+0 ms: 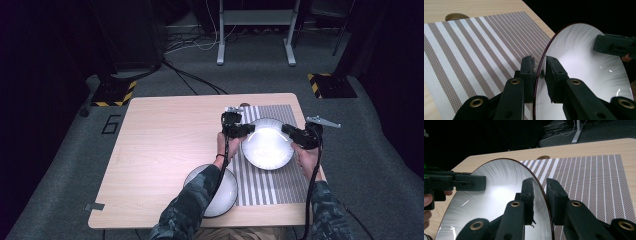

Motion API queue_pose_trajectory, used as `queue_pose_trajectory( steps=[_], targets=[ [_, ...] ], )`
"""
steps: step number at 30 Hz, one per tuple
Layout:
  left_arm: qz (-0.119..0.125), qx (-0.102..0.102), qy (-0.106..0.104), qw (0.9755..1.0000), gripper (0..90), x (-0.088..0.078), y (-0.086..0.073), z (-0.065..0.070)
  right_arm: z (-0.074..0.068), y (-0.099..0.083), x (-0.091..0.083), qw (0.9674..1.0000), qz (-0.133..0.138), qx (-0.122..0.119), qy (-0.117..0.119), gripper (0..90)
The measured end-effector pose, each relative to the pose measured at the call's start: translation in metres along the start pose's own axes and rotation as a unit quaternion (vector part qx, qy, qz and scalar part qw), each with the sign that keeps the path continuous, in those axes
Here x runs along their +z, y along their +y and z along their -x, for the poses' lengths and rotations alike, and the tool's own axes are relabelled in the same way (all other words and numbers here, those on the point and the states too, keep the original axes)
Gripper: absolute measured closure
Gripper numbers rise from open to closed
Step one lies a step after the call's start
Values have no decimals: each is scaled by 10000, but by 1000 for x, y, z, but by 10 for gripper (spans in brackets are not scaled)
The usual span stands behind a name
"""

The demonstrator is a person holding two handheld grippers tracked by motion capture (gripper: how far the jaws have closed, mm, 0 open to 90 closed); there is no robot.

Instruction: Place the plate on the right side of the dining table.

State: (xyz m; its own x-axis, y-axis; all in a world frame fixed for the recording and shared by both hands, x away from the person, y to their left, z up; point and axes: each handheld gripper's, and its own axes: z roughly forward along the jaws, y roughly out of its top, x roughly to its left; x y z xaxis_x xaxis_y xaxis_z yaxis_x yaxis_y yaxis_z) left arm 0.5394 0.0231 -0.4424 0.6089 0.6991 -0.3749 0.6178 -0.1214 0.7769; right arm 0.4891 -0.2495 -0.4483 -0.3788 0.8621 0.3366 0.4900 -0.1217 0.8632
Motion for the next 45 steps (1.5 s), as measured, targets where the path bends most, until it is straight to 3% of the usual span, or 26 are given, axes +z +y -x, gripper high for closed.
queue_pose_trajectory(
  steps=[22, 29, 45],
  targets=[
    [-62, 123, 159, 9998, 764, 15, -1, -6, 12, -7, 15, 9999, -109, 28, -51, 762],
    [-90, 271, 222, 9993, 763, 17, 1, -7, 15, -8, 18, 9999, -154, 23, -50, 762],
    [-162, 258, 286, 9991, 757, 29, -3, -10, 23, -12, 25, 9995, -255, 136, -93, 751]
  ],
)
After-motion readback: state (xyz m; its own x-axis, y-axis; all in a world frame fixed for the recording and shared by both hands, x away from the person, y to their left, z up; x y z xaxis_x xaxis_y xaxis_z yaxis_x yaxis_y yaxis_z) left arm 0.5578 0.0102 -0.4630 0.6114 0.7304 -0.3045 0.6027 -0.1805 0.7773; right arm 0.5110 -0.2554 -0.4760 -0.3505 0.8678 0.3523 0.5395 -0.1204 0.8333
